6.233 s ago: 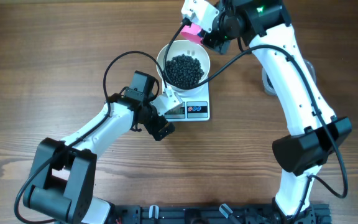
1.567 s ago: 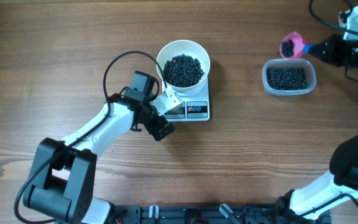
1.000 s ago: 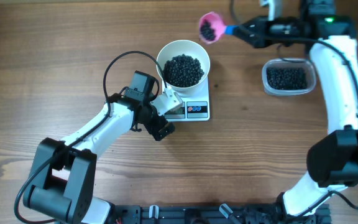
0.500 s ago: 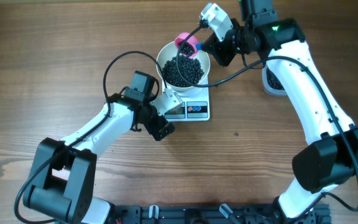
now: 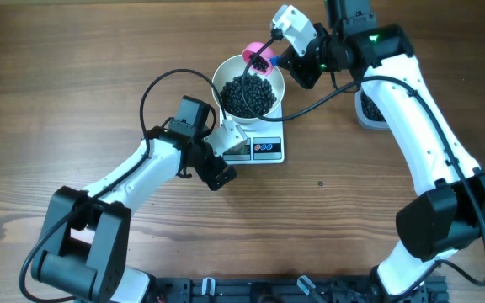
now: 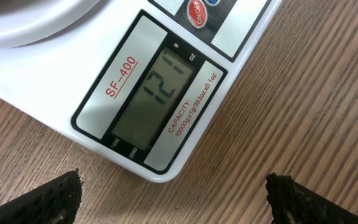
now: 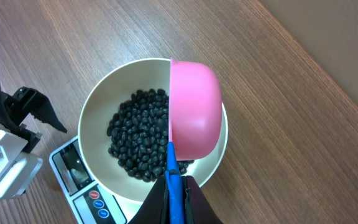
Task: Scoop item into bowl and weigh 150g on scale
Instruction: 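Tip the scoop with the right gripper to pour beans into the bowl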
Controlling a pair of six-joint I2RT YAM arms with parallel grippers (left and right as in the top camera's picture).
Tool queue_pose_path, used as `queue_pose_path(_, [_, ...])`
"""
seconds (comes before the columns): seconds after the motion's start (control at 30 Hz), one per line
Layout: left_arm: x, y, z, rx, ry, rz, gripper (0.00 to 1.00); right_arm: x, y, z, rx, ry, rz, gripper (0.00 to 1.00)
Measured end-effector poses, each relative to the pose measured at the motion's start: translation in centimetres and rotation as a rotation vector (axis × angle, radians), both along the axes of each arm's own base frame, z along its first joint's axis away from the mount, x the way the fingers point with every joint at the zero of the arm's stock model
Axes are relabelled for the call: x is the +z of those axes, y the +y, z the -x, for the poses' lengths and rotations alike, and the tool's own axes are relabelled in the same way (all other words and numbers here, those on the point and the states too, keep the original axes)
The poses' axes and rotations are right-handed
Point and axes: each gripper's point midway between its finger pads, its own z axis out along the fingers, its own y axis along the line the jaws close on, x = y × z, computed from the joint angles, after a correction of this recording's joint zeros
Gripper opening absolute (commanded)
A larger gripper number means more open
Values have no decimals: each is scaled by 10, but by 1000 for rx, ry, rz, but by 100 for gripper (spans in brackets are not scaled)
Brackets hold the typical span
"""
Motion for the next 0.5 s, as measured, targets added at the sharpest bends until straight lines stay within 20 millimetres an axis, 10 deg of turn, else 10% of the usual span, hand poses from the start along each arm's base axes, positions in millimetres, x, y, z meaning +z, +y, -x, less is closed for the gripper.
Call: queue_pose_path(0.5, [0, 0, 0, 0, 0, 0, 100, 0, 0, 0, 54, -39, 26, 4])
